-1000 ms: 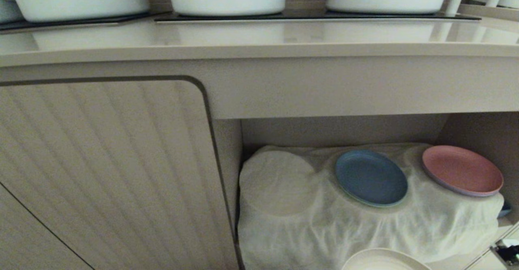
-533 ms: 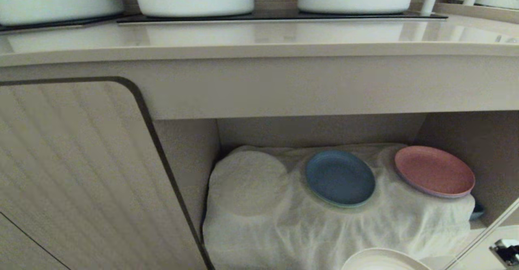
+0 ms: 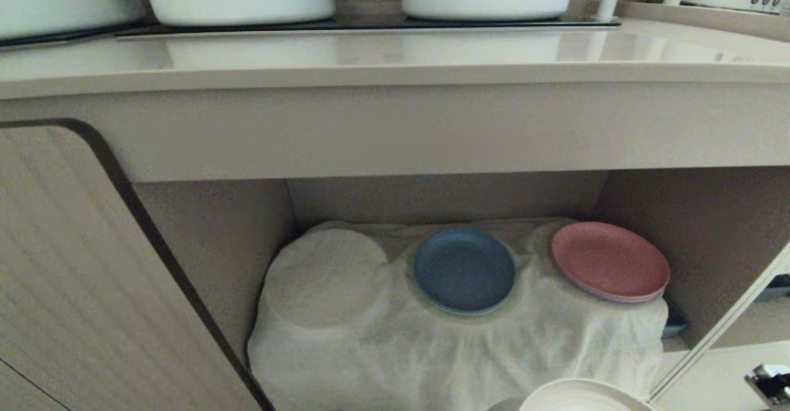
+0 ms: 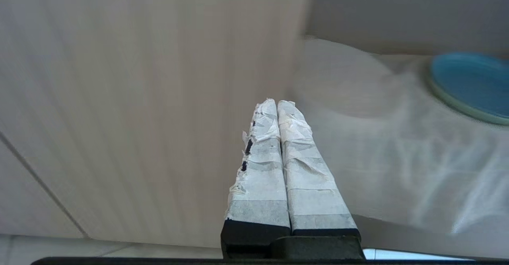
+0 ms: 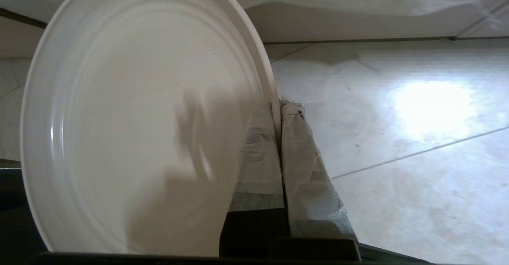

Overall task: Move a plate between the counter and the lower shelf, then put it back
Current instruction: Put the plate

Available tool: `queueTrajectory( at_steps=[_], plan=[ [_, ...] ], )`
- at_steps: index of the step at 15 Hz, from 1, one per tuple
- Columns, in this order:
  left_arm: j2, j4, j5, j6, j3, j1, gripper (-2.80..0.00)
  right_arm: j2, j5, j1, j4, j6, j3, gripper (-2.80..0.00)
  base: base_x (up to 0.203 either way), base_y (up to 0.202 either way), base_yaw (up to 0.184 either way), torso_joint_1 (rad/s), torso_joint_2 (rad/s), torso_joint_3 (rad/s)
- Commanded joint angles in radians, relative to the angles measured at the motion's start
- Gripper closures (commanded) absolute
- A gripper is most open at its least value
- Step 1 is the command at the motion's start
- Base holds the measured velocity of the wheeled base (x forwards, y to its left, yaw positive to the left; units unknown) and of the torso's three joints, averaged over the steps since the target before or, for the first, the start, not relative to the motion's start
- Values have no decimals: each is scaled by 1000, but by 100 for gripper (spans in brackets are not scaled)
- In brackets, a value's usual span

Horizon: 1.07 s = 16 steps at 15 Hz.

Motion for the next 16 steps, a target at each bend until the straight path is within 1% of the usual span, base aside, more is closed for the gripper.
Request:
queueTrajectory(
  at_steps=[1,4,6,16],
  plan=[
    [0,0,1,-1,0,0,0,2,1,0,-2,2,0,0,0,-192,1,0,2,2],
    [0,0,1,0,1,0,0,1,1,-1,-2,2,0,0,0,-194,-1,4,3,2],
    [0,0,1,-1,1,0,0,1,1,0,-2,2,0,0,0,-110,-1,3,5,2],
    [0,0,1,-1,0,0,0,-1,-1,0,-2,1,0,0,0,0,0,0,0,0]
  ],
)
